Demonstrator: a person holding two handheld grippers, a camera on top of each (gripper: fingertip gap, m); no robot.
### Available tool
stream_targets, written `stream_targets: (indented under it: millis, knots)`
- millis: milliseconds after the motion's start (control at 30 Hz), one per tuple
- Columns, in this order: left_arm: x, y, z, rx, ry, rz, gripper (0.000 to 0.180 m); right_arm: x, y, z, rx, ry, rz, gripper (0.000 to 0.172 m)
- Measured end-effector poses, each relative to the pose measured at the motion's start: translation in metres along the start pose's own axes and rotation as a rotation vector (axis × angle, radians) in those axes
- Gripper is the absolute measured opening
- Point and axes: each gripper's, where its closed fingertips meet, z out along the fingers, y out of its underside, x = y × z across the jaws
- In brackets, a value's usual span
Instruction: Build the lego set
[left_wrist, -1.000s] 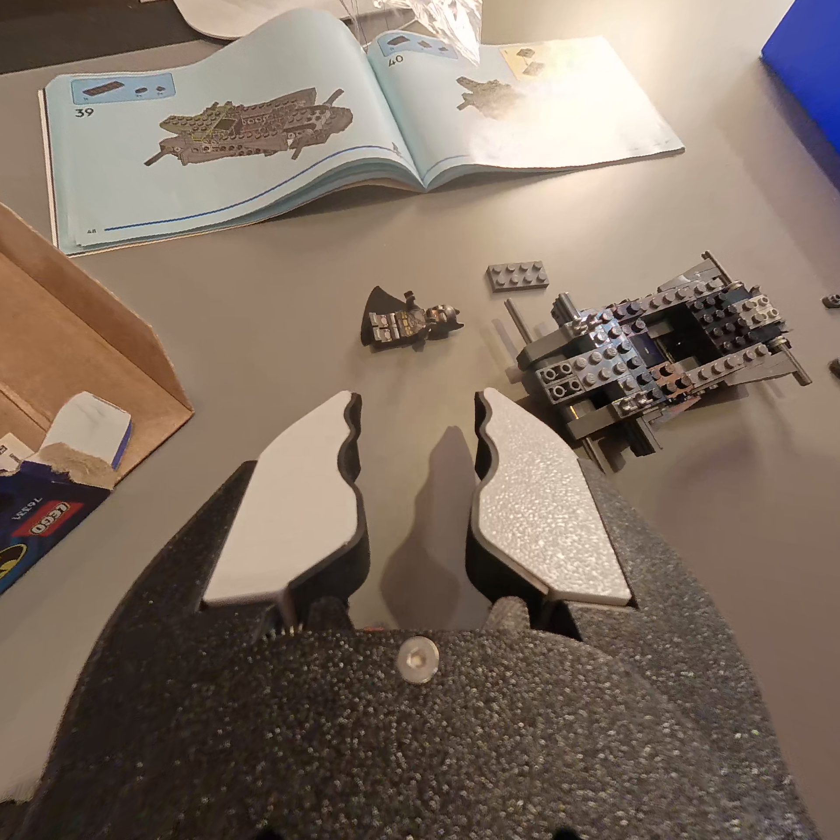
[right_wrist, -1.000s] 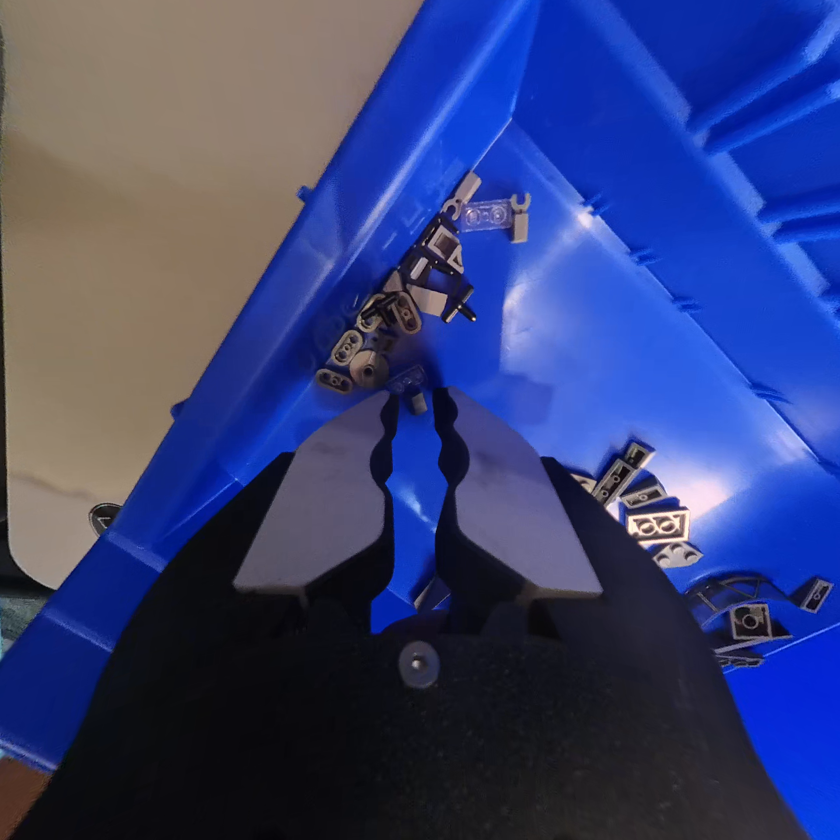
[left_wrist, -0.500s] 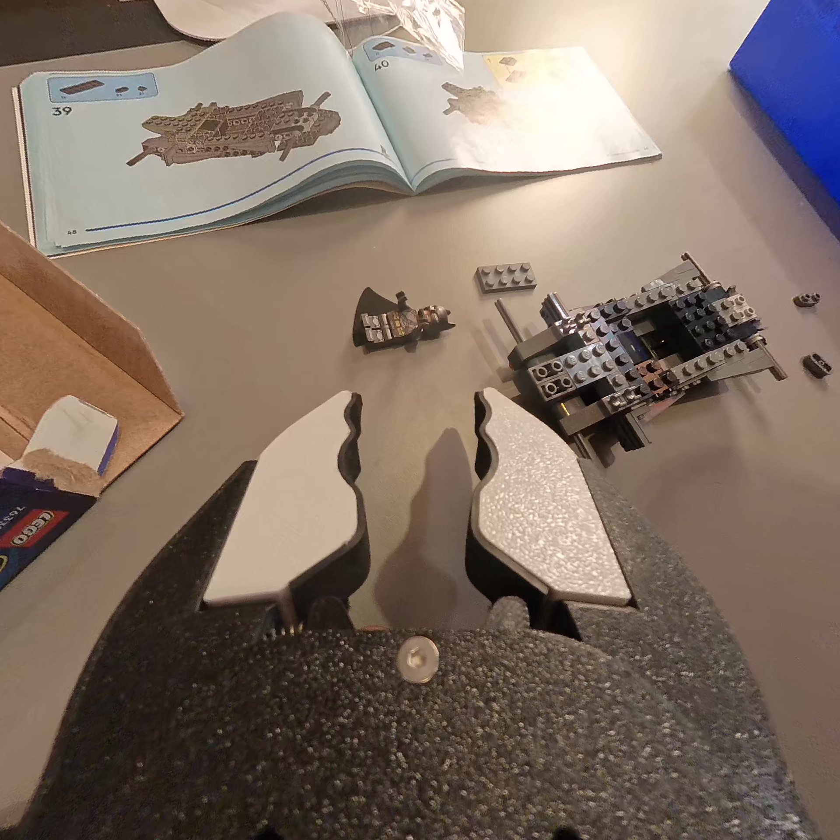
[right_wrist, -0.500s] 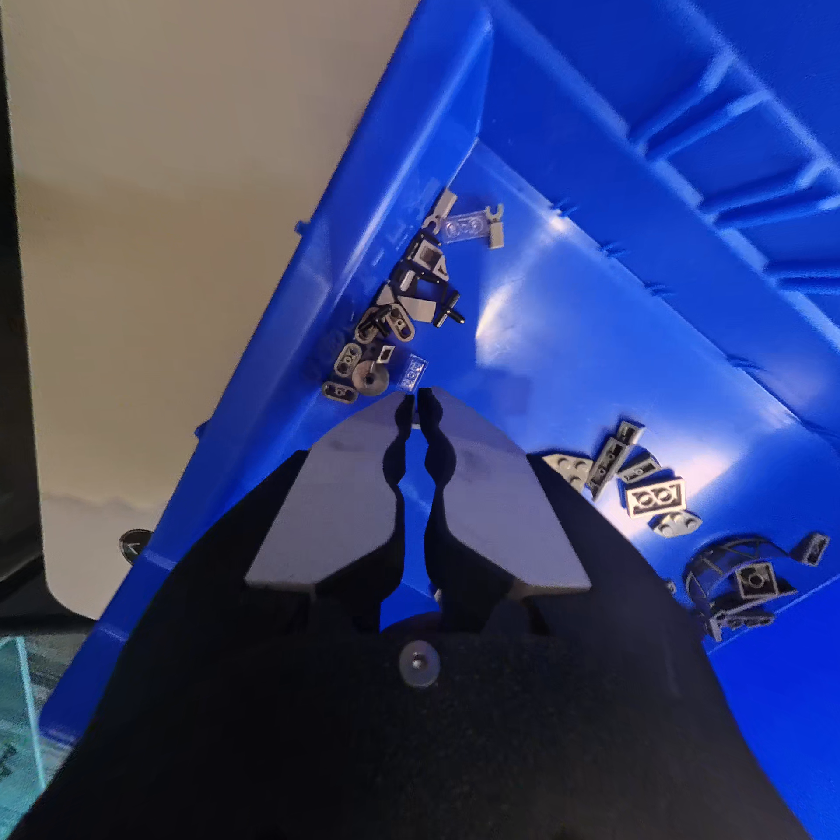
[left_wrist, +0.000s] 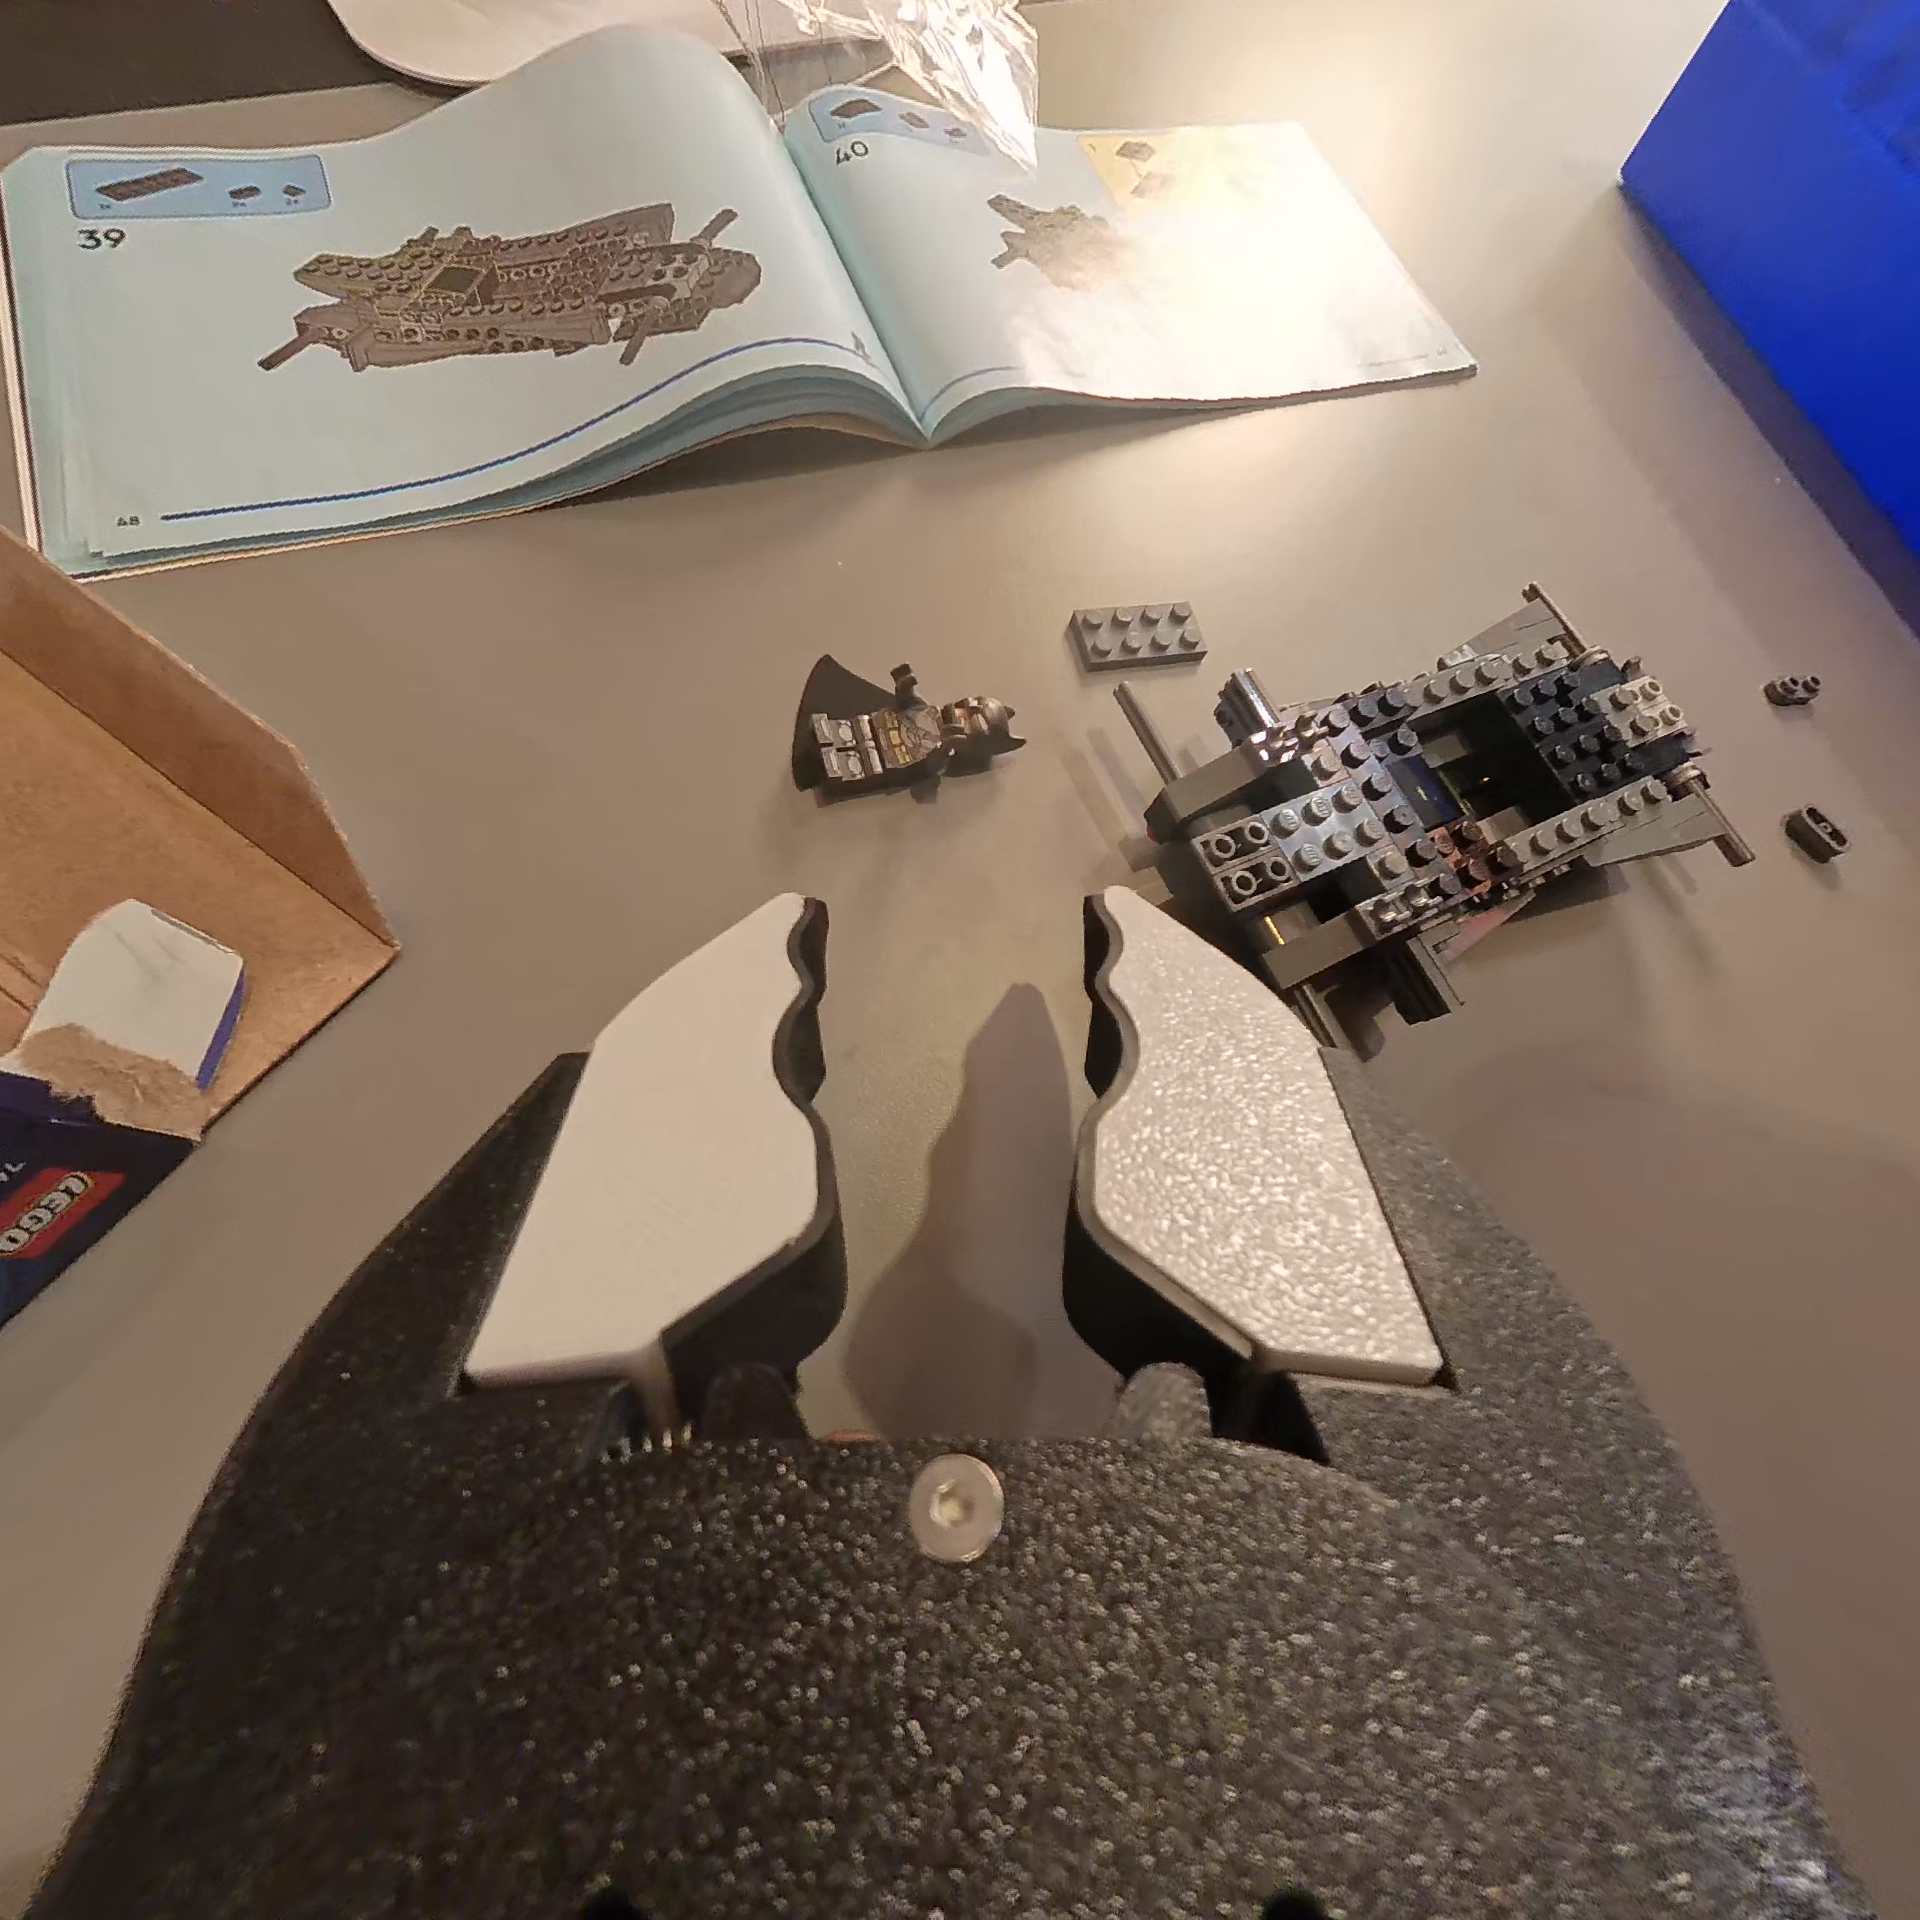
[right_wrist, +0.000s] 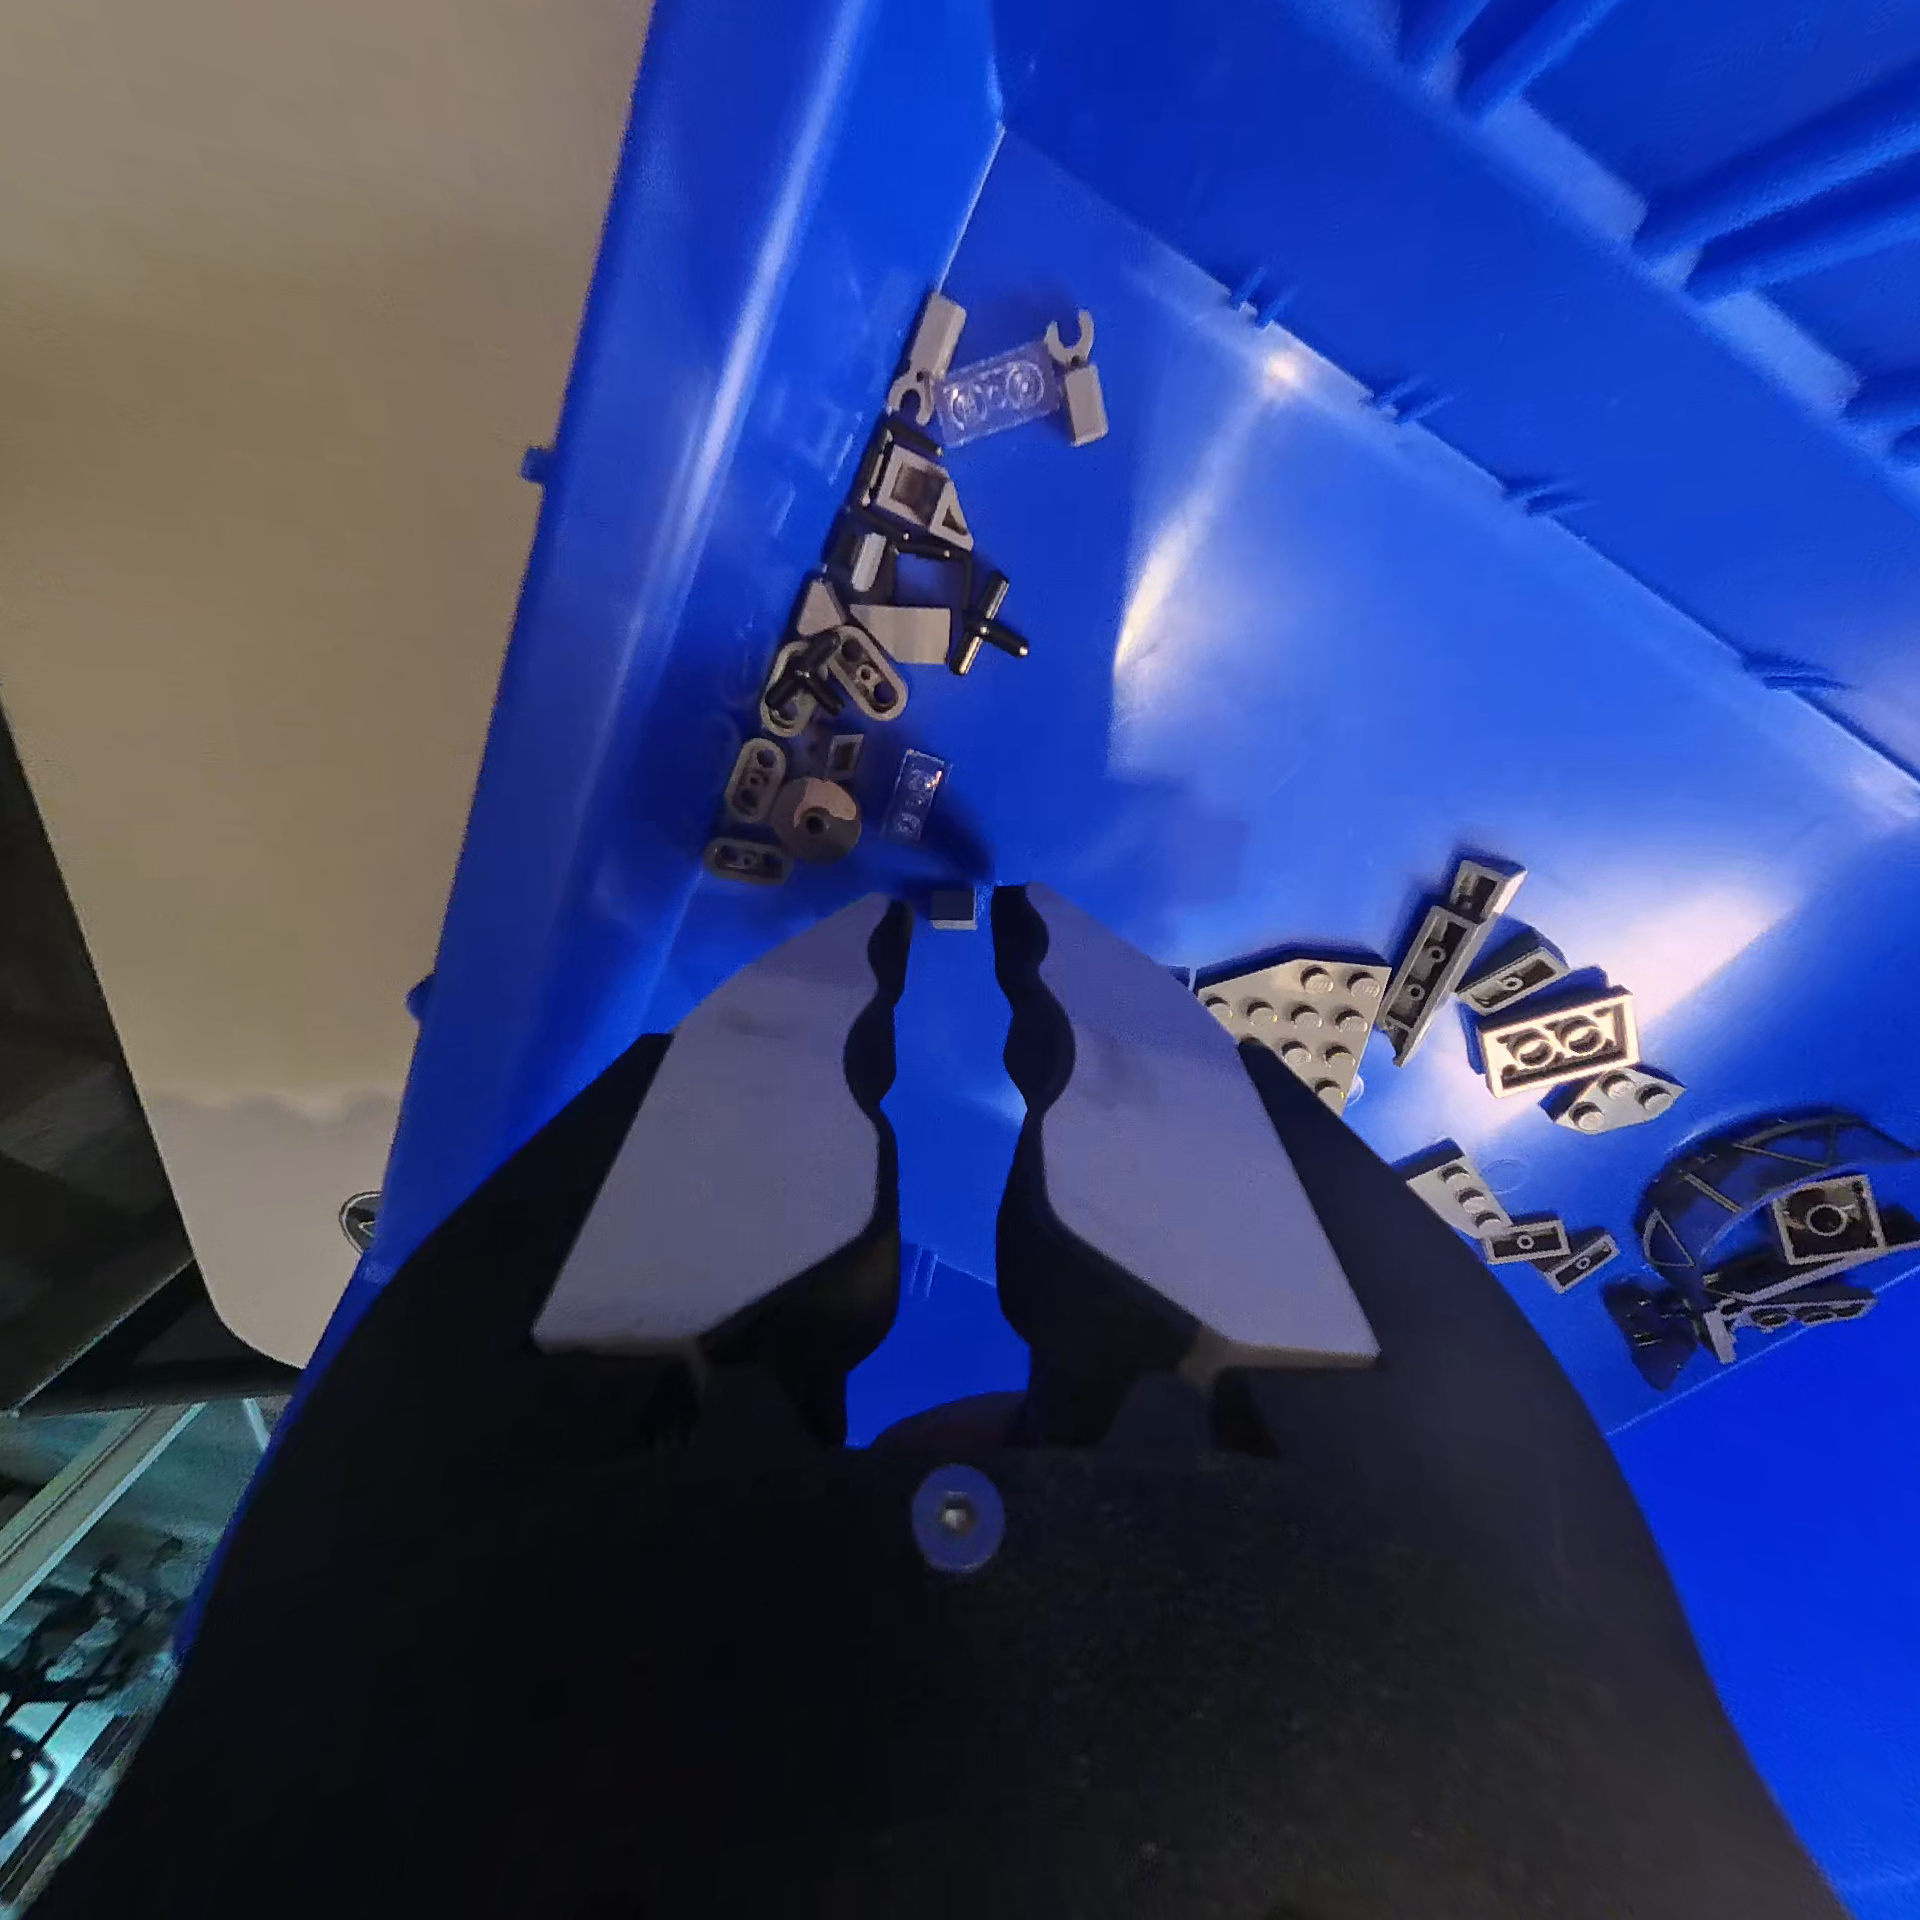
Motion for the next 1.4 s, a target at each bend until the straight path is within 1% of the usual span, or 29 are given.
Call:
stream_targets:
  millis: [33, 100, 233, 300, 367, 467, 500, 567, 633, 733, 767, 833, 933, 1000, 1100, 1167, 1267, 1333, 1400]
  knots:
    - [0.0, 0.0, 0.0, 0.0, 0.002, -0.001, 0.048, 0.001, 0.002, 0.002, -0.017, 0.001, 0.001, 0.016]
    - [0.0, 0.0, 0.0, 0.001, 0.005, -0.004, 0.048, 0.0, 0.003, 0.004, -0.028, -0.001, -0.01, 0.01]
    - [0.0, 0.0, 0.0, 0.003, 0.011, -0.01, 0.048, -0.002, 0.004, 0.001, -0.028, 0.002, -0.027, 0.009]
    - [0.0, -0.001, -0.001, 0.005, 0.013, -0.014, 0.048, 0.0, 0.0, -0.012, -0.014, 0.043, -0.02, 0.008]
    - [-0.001, -0.001, -0.001, 0.009, 0.012, -0.017, 0.048, 0.002, -0.012, -0.036, 0.022, 0.114, -0.011, 0.008]
    - [-0.001, -0.001, -0.001, 0.006, 0.007, -0.018, 0.048, -0.004, -0.057, -0.075, 0.151, 0.206, -0.007, 0.008]
    - [-0.001, -0.001, 0.0, 0.004, 0.005, -0.017, 0.048, -0.007, -0.076, -0.082, 0.194, 0.227, -0.008, 0.008]
    - [-0.002, -0.001, 0.001, -0.002, -0.003, -0.012, 0.048, -0.014, -0.113, -0.085, 0.254, 0.261, -0.005, 0.008]
    - [-0.002, 0.0, 0.002, -0.011, -0.011, -0.004, 0.048, -0.017, -0.149, -0.078, 0.318, 0.284, 0.026, 0.008]
    - [-0.002, 0.001, 0.002, -0.011, -0.026, 0.008, 0.048, -0.019, -0.196, -0.057, 0.435, 0.262, 0.127, 0.008]
    - [-0.001, 0.001, 0.002, -0.011, -0.029, 0.01, 0.048, -0.016, -0.207, -0.049, 0.454, 0.272, 0.179, 0.008]
    - [-0.001, 0.001, 0.0, -0.006, -0.035, 0.012, 0.048, -0.007, -0.22, -0.03, 0.446, 0.311, 0.262, 0.008]
    - [-0.001, 0.001, -0.001, 0.001, -0.032, 0.007, 0.048, 0.0, -0.223, 0.0, 0.366, 0.357, 0.321, 0.008]
    - [-0.001, 0.001, -0.001, 0.001, -0.029, 0.001, 0.048, 0.002, -0.222, 0.014, 0.332, 0.378, 0.339, 0.008]
    - [-0.002, 0.002, 0.0, -0.008, -0.029, -0.003, 0.048, 0.001, -0.222, 0.018, 0.355, 0.385, 0.352, 0.01]
    - [-0.002, 0.002, 0.001, -0.014, -0.032, -0.001, 0.048, -0.003, -0.219, 0.015, 0.36, 0.372, 0.35, 0.021]
    - [-0.002, 0.003, 0.002, -0.021, -0.035, 0.003, 0.048, -0.014, -0.208, -0.004, 0.409, 0.334, 0.349, 0.022]
    - [-0.002, 0.003, 0.002, -0.019, -0.033, 0.001, 0.048, -0.024, -0.191, -0.023, 0.443, 0.287, 0.364, 0.022]
    - [-0.002, 0.002, 0.002, -0.017, -0.03, -0.005, 0.048, -0.031, -0.165, -0.042, 0.45, 0.253, 0.375, 0.022]
